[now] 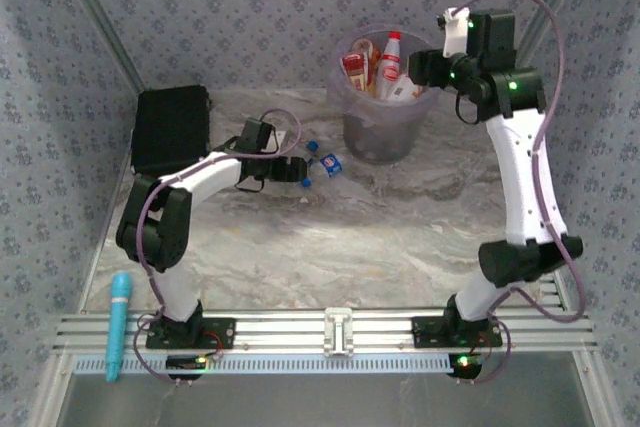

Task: Put the plastic bottles in the bin

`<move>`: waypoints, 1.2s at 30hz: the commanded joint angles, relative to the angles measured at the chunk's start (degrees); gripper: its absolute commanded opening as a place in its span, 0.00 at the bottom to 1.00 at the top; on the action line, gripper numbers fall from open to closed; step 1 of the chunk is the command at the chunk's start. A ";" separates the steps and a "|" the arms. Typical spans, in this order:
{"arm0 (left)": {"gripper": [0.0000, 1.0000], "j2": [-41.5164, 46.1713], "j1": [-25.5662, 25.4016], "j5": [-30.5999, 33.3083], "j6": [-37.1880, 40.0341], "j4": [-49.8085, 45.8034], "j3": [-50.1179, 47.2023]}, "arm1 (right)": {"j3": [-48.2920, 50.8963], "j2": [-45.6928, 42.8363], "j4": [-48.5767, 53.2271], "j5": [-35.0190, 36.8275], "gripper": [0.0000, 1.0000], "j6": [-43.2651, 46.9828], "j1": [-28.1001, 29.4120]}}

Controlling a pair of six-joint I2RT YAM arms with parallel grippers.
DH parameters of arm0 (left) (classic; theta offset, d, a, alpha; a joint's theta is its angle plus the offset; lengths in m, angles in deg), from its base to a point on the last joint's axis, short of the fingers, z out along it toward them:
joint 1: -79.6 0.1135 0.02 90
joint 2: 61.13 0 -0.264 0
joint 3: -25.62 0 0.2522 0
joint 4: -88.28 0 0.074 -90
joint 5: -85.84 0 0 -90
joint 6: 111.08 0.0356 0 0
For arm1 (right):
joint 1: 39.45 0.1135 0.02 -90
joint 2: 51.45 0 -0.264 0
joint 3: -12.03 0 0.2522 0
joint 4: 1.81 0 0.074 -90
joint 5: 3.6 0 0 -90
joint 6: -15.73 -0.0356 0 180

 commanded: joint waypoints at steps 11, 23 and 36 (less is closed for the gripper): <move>0.85 -5.53 -0.91 4.09 2.59 -0.77 3.82 | 26.26 -16.89 -4.72 -2.50 0.68 -6.07 -0.47; 0.67 -8.99 -0.89 6.67 2.71 -1.22 5.93 | 32.49 -21.49 -5.32 -4.09 0.68 -7.90 -1.24; 0.55 0.77 0.66 8.48 3.86 -4.57 5.47 | 32.84 -20.99 -10.37 -10.68 0.68 -11.35 2.41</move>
